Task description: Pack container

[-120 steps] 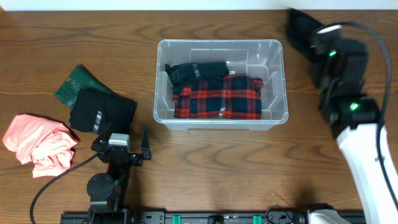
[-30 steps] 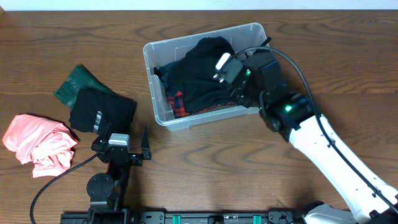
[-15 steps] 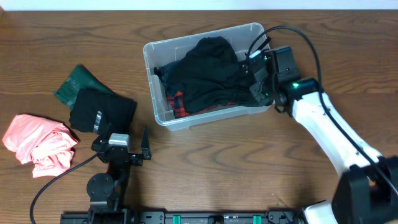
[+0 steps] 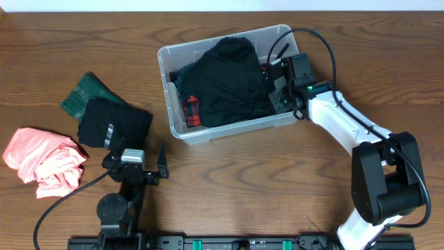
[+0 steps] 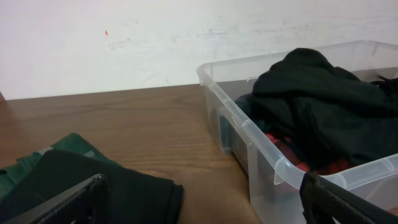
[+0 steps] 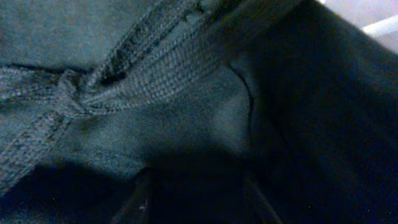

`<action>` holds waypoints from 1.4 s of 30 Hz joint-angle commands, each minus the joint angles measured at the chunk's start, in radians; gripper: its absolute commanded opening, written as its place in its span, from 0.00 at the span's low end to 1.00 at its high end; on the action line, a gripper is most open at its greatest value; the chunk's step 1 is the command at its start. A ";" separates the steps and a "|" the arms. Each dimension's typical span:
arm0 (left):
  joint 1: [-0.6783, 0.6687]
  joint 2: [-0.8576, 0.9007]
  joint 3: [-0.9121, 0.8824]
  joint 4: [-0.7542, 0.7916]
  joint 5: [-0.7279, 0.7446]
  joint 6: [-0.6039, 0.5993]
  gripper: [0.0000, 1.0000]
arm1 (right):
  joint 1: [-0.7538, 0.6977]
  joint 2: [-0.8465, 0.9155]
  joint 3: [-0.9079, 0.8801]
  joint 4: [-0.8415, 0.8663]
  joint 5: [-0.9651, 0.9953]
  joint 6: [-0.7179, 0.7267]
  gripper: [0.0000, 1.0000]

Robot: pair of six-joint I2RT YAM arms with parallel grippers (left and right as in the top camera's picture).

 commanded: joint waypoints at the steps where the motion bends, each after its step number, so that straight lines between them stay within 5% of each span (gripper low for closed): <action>1: -0.001 -0.005 -0.018 -0.033 0.007 0.021 0.98 | 0.000 0.011 -0.024 -0.072 0.012 0.035 0.43; 8: -0.001 -0.005 -0.018 -0.032 0.007 0.021 0.98 | 0.002 -0.142 -0.024 -0.178 0.084 0.046 0.39; 18: -0.001 -0.005 -0.018 -0.033 0.007 0.021 0.98 | -0.001 -0.315 -0.024 -0.163 0.108 0.045 0.49; 24: -0.001 -0.005 -0.018 -0.032 0.007 0.021 0.98 | -0.016 -0.315 -0.024 -0.077 0.324 0.154 0.55; 29: -0.001 -0.005 -0.018 -0.033 0.007 0.021 0.98 | -0.076 -0.315 -0.024 0.003 0.342 0.293 0.44; 33: -0.001 -0.005 -0.018 -0.033 0.007 0.021 0.98 | -0.116 -0.315 -0.024 -0.052 0.121 0.233 0.33; 42: -0.001 -0.005 -0.018 -0.033 0.007 0.021 0.98 | -0.116 -0.315 -0.024 -0.348 0.096 0.222 0.33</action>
